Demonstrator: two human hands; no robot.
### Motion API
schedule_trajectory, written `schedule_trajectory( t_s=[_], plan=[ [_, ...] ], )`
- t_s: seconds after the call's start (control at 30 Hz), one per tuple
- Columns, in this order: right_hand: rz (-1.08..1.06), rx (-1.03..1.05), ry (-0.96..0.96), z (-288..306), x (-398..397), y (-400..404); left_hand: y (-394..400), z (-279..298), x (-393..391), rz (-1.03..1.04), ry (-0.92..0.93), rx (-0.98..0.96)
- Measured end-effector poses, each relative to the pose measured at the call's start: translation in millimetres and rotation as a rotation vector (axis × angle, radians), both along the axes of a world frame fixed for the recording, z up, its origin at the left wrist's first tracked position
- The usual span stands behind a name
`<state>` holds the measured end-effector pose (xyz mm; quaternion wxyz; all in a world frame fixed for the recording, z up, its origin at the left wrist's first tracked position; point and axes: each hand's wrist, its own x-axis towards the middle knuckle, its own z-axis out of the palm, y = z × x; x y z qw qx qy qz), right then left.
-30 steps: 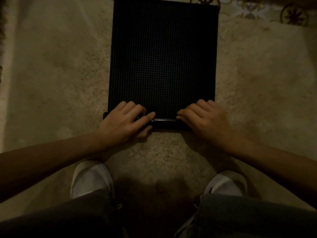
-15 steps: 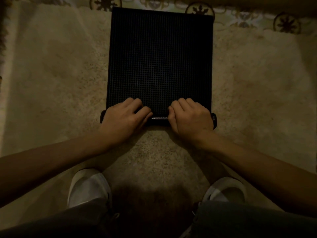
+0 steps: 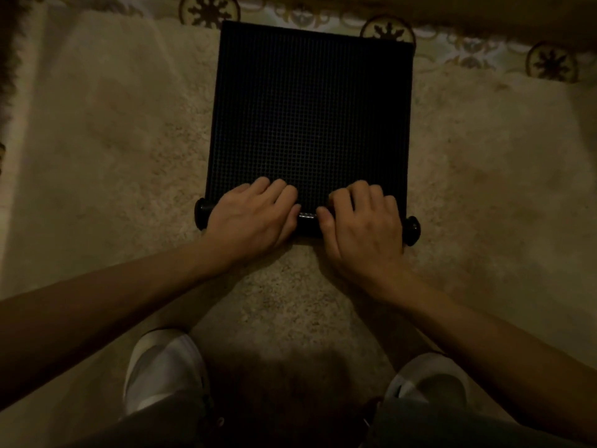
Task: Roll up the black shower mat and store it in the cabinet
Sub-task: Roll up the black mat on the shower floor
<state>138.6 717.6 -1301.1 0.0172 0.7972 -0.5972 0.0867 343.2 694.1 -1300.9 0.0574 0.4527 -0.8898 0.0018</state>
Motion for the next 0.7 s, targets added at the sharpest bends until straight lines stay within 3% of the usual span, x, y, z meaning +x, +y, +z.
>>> schedule_trajectory(
  t_s=[0.33, 0.5, 0.7],
  plan=[
    [0.066, 0.077, -0.023, -1.3, 1.0, -28.4, 5.9, -7.1, -17.2, 0.169, 0.038, -0.094],
    [-0.003, 0.067, -0.047, 1.9, 0.5, -35.3, -13.9, -5.7, -18.0, 0.08, 0.027, -0.059],
    [-0.098, -0.035, -0.002, 0.0, 12.4, -33.4, -31.6, 1.8, -21.6, 0.15, 0.029, -0.018]
  ],
)
